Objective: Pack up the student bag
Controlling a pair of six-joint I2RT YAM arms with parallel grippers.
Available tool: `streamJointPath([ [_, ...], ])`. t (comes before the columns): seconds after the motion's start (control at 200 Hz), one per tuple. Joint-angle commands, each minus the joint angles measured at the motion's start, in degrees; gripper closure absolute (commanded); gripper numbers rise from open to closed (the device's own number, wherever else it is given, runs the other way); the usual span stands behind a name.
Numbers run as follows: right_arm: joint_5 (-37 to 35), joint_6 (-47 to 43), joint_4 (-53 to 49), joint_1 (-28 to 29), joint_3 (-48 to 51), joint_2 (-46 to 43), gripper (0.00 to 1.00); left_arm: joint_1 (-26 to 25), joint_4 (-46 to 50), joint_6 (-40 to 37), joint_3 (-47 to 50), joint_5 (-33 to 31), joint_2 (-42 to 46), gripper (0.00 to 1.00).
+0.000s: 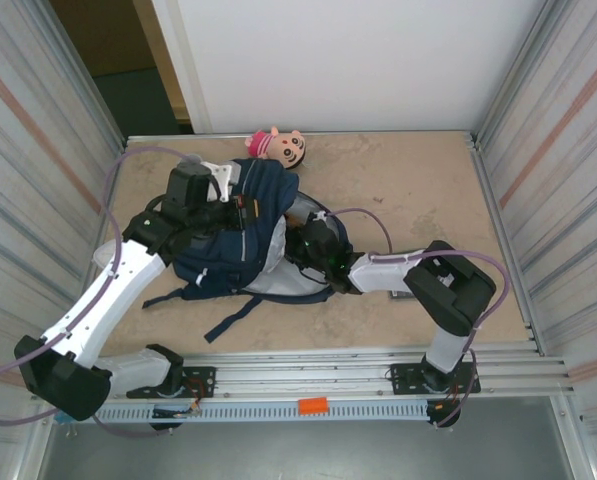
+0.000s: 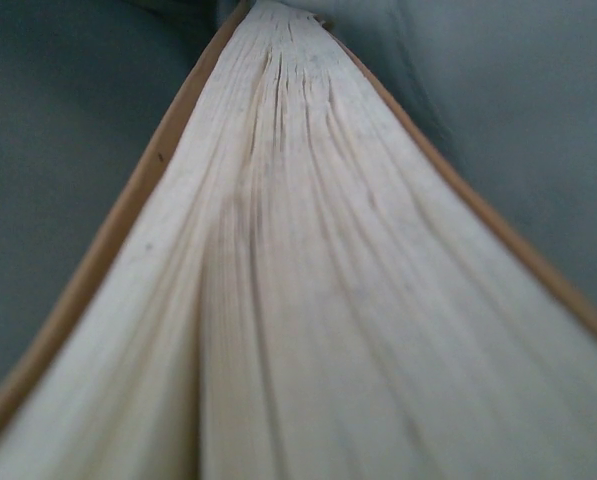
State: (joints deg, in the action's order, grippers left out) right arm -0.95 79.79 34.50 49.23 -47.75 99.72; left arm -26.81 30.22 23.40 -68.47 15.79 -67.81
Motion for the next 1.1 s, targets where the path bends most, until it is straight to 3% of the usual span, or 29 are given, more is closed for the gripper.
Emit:
streamJointPath([
  [0.0,3.0,-5.0,-3.6,-1.7,2.0,-6.1,0.95,1.3,-2.3,-9.3,-1.2,4.8,2.9,1.0],
  [0.125,4.8,-12.0,-12.5,-2.3,2.8,-13.4,0.93,5.0,1.6,-14.2,-3.5,12.8,0.8,1.0],
  [0.23,4.2,-16.4,-19.9,-3.0,3.8,-19.2,0.93,8.2,0.5,-13.4,-3.5,19.2,0.1,1.0],
  [0.396,6.7,-13.8,-18.8,-4.9,8.0,-24.9,0.93,13.3,-4.9,-8.8,-1.9,31.0,-0.7,1.0],
  [0.481,7.4,-11.0,-16.7,-4.7,8.9,-25.7,0.93,13.8,-4.2,-8.9,-2.6,32.6,-1.5,1.0],
  [0.767,7.2,-5.8,-6.3,-0.9,6.9,-19.8,0.94,13.8,-5.1,-8.8,-4.1,37.4,-2.6,1.0],
  [1.097,6.9,-3.3,3.0,-0.2,-0.7,-4.7,0.95,13.9,-6.7,-8.1,-5.2,41.0,-3.8,1.0],
])
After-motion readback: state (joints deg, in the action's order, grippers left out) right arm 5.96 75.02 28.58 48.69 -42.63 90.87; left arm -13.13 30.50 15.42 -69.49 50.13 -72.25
